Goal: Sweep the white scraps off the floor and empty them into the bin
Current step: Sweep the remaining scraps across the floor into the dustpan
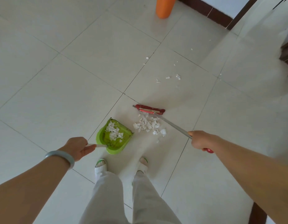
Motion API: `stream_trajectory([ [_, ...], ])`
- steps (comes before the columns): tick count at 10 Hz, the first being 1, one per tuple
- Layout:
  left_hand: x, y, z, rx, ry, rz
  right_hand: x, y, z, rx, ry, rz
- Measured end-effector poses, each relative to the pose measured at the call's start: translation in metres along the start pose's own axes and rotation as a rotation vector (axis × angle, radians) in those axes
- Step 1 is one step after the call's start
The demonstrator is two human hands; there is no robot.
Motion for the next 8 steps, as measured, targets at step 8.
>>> stream_trajectory([
  [8,-0.039,-0.102,0.051,0.424,0.011,0.977,0.15,0.048,-0.086,0.522,-0.019,1.048],
])
Point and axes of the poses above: each hand's wrist, its own z-axis towards the middle knuckle, its own x-axis out of the palm, y = z × x, the point moved 7 cm from there along z, towards the middle knuckle, and after that the axes turned 8 degrees about z, right-handed, at the moved point
